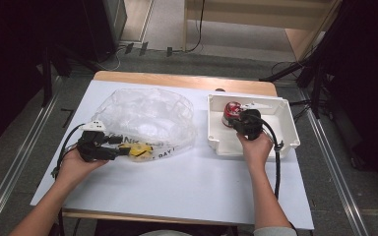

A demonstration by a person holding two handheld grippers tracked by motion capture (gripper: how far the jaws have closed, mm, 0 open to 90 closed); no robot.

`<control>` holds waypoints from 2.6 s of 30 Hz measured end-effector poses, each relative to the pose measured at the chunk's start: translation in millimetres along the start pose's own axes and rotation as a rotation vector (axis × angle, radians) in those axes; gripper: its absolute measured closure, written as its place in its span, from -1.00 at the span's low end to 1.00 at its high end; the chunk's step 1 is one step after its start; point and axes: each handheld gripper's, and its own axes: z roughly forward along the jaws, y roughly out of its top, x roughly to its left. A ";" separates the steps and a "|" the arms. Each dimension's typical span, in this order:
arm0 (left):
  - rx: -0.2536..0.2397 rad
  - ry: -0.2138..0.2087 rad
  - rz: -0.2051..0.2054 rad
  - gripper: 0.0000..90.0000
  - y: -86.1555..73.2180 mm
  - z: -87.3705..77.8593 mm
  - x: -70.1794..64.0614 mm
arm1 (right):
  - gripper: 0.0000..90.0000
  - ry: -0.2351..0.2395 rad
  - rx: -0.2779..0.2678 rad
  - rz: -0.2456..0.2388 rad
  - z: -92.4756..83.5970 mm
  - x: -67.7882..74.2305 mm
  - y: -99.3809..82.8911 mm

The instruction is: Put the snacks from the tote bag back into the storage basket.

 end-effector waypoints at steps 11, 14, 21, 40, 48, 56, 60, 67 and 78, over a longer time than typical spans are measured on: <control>-0.002 0.009 -0.007 -0.15 -2.9 -3.0 -0.3 | 1.00 0.013 -0.015 0.012 8.0 6.9 5.6; -0.010 0.005 -0.008 -0.15 -3.5 -4.4 0.2 | 1.00 0.022 -0.010 0.021 1.0 3.0 5.9; -0.006 0.009 -0.007 -0.15 -3.1 -4.1 0.2 | 1.00 -0.019 -0.050 0.039 -29.1 -16.4 7.1; -0.006 0.007 -0.007 -0.15 -2.5 -1.9 -0.3 | 1.00 -0.063 -0.040 0.118 -10.1 -55.9 -0.6; -0.006 0.006 -0.001 -0.15 -2.4 -1.6 -0.7 | 1.00 -0.055 -0.027 0.090 -5.5 -48.2 0.1; -0.002 0.007 -0.002 -0.15 -2.1 -2.3 -0.3 | 1.00 -0.045 -0.015 0.071 -6.5 -41.1 0.8; -0.003 0.006 -0.001 -0.15 -1.8 -2.2 -0.4 | 1.00 -0.038 -0.009 0.061 -5.9 -36.9 1.1; -0.005 0.005 0.001 -0.15 -1.4 -1.6 -0.6 | 1.00 -0.029 -0.006 0.041 -4.3 -30.0 2.4; -0.010 0.002 -0.004 -0.15 -1.2 -1.9 -0.7 | 1.00 -0.017 -0.002 0.028 -2.8 -23.4 3.3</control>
